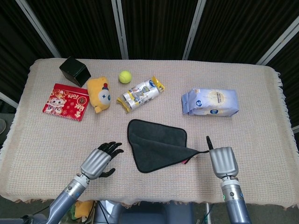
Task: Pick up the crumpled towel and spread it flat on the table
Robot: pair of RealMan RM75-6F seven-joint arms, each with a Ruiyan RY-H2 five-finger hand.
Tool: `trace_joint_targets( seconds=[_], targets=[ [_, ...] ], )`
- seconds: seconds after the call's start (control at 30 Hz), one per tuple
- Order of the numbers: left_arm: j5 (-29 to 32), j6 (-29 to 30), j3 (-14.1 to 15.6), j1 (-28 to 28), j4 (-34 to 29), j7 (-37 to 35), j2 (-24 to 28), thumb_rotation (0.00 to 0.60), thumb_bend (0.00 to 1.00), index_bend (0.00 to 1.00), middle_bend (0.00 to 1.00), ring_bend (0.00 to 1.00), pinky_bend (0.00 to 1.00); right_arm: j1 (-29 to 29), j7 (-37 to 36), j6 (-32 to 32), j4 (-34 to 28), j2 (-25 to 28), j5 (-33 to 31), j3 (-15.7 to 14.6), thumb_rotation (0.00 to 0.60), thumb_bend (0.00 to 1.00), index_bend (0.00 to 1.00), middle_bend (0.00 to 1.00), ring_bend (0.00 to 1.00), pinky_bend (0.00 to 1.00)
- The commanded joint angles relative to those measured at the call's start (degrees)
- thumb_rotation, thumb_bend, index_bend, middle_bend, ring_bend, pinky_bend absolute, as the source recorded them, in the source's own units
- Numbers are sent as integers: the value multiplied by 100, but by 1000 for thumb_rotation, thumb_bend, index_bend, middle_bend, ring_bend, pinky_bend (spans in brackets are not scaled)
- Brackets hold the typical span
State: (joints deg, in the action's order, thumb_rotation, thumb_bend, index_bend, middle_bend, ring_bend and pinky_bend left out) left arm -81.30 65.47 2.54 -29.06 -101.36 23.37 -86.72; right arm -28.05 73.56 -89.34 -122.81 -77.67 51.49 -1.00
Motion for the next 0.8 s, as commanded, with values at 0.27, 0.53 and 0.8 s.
trace_joint_targets(
  seconds=[0.27, 0.53, 0.8],
  targets=[
    [68, -677, 51, -341, -362, 369, 374, 600, 821, 55, 68, 53, 182, 416, -1450, -232, 401, 286, 1210, -120, 600, 513, 0, 930, 908, 794],
    [320, -1370, 45, -764, -561, 943, 532, 600, 947, 55, 68, 53, 182, 587, -2139, -40, 775, 429, 1452, -84, 600, 512, 0, 930, 908, 795],
    [878, -1689, -21, -1049, -626, 1547, 300, 600, 952, 61, 70, 53, 182, 646, -2450, 185, 1016, 538, 1366, 57, 600, 512, 0, 930, 908, 795]
  ],
)
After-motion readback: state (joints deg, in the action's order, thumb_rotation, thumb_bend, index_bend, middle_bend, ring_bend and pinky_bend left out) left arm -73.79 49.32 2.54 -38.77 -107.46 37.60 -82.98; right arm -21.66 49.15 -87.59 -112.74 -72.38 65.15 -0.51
